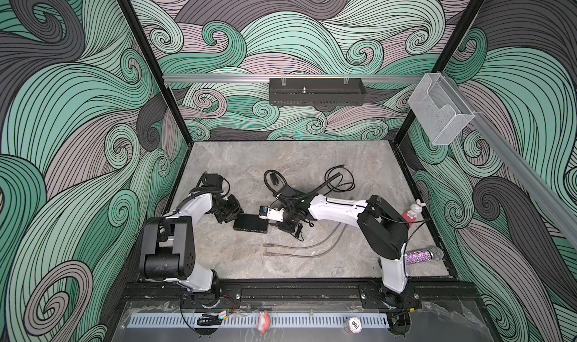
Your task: Insert the plug into the switch port
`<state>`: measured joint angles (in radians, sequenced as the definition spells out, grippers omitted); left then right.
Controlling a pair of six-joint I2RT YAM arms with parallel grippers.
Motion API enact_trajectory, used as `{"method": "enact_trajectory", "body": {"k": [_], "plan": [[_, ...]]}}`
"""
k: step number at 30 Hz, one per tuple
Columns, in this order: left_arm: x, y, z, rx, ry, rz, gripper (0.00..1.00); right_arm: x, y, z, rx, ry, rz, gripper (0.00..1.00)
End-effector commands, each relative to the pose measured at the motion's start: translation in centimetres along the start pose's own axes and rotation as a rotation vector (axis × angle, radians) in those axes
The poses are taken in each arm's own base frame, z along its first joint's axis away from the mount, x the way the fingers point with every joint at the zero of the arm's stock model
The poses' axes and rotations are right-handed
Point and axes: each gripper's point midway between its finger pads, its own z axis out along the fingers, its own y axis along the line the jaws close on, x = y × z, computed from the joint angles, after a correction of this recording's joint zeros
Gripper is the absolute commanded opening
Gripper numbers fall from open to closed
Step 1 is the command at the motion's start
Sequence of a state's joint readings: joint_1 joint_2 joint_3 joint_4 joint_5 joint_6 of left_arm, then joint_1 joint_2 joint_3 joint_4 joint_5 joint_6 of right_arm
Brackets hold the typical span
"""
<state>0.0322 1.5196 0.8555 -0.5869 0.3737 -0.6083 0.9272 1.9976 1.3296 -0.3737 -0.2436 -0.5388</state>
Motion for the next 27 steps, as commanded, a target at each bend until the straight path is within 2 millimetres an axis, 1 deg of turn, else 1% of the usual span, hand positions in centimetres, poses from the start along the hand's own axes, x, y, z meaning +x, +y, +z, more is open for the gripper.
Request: {"method": "enact_trajectory", "body": {"k": [1,3,8,10,14,16,17,18,23,27], "plan": [[0.1,1.1,0.5,-0.053,0.02,-0.001,0.4,0.9,0.2,0.9,-0.016,0.017,0.024,0.0],[-0.1,1.4,0.2,-0.079,0.007,0.006,0.42,1.0,0.2,1.0,-0.017,0.02,0.03,0.0],[-0.8,2.2,-1.4,-0.144,-0.064,0.04,0.54,1.2,0.5,0.8,-0.022,0.021,0.036,0.0],[-0.7,2.2,-1.7,-0.155,-0.059,0.059,0.54,1.2,0.5,0.8,-0.022,0.021,0.034,0.0],[-0.4,2.1,-1.6,-0.148,-0.042,0.081,0.43,1.3,0.4,0.9,-0.021,0.024,0.035,0.0],[-0.3,1.9,-1.2,-0.136,-0.034,0.085,0.35,1.2,0.4,1.0,-0.022,0.022,0.036,0.0],[-0.3,1.9,-1.0,-0.132,-0.028,0.085,0.34,0.7,0.1,0.9,-0.01,0.0,0.033,0.0],[-0.3,1.8,-0.8,-0.128,-0.018,0.082,0.34,0.5,0.0,0.9,-0.008,-0.004,0.032,0.0],[0.0,1.5,0.1,-0.107,0.02,0.076,0.34,0.3,-0.3,0.9,-0.003,-0.012,0.036,0.0],[0.1,1.5,0.3,-0.103,0.025,0.077,0.34,0.2,-0.3,1.0,-0.009,-0.02,0.041,0.0]]}}
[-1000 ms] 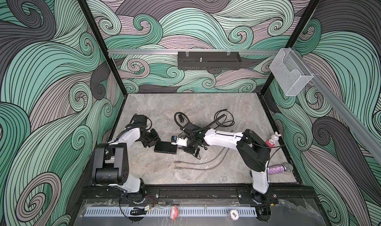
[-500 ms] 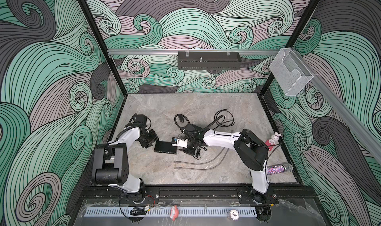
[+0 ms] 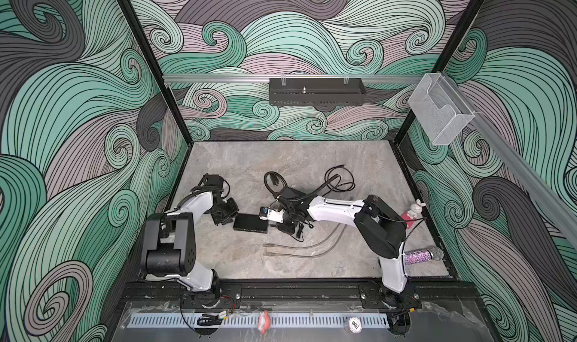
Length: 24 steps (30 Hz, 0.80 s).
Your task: Insert the plug into the switch port
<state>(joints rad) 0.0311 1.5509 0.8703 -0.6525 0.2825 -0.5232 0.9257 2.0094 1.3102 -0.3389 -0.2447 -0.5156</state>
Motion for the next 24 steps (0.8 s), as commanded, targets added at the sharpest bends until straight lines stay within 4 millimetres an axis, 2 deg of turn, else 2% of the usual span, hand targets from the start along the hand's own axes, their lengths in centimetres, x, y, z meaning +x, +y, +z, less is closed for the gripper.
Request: {"method": "enact_trajectory", "body": {"k": [1,11,24], "plan": [[-0.11,-0.62,-0.09,0.015,0.007,0.017,0.34,-0.23,-0.17,0.3,-0.014,-0.018,0.018,0.0],[-0.13,-0.55,0.0,0.012,0.009,0.015,0.35,-0.07,0.6,0.09,-0.035,-0.04,0.025,0.0],[-0.2,-0.68,-0.02,0.015,0.006,0.019,0.35,-0.3,0.66,0.06,-0.04,-0.051,0.032,0.0]]}}
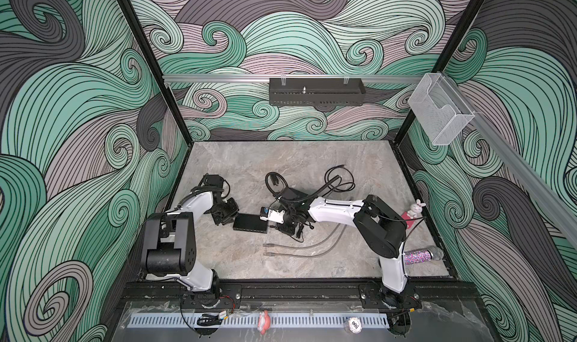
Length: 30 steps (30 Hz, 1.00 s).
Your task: Insert the plug into the switch port
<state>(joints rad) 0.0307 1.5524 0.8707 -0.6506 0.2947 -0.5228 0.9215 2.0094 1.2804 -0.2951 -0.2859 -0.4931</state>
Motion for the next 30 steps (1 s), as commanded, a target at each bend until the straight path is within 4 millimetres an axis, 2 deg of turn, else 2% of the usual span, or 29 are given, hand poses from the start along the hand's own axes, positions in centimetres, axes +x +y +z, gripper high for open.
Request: {"method": "enact_trajectory", "body": {"k": [1,30], "plan": [[-0.26,-0.42,-0.06,0.003,0.001,0.016,0.35,-0.34,0.21,-0.35,-0.014,-0.021,0.008,0.0],[-0.23,-0.51,0.25,0.004,0.011,0.021,0.35,-0.9,0.14,-1.24,0.003,-0.042,-0.003,0.0]]}}
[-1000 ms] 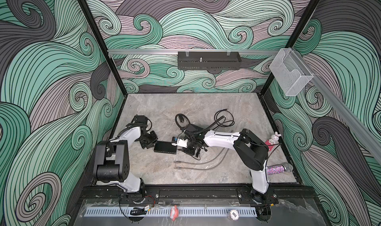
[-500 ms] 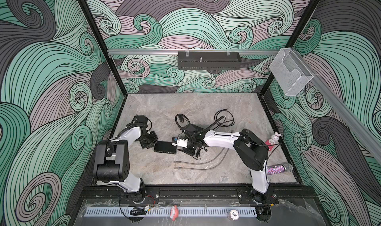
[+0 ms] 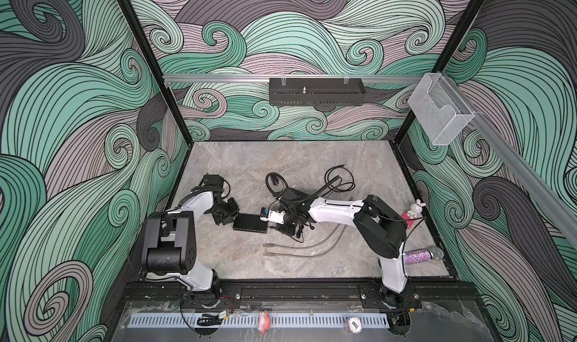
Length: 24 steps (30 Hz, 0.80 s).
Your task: Insert the plug into the switch port
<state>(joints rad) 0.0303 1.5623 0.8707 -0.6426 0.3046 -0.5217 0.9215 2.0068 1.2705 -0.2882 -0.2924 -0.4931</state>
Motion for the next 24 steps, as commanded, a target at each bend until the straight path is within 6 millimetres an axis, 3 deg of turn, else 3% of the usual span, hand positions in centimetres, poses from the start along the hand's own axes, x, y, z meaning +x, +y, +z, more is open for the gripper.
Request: {"method": "enact_trajectory", "body": {"k": [1,11,24], "plan": [[-0.2,-0.4,0.0,-0.005,0.004,0.019,0.35,-1.1,-0.1,-1.4,0.013,-0.041,-0.004,0.0],[-0.2,-0.5,0.0,-0.003,0.003,0.022,0.35,-1.3,-0.2,-1.6,0.021,-0.046,-0.005,0.0],[-0.2,-0.5,0.0,0.0,0.006,0.021,0.35,-0.5,0.2,-0.5,-0.01,-0.028,0.01,0.0]]}}
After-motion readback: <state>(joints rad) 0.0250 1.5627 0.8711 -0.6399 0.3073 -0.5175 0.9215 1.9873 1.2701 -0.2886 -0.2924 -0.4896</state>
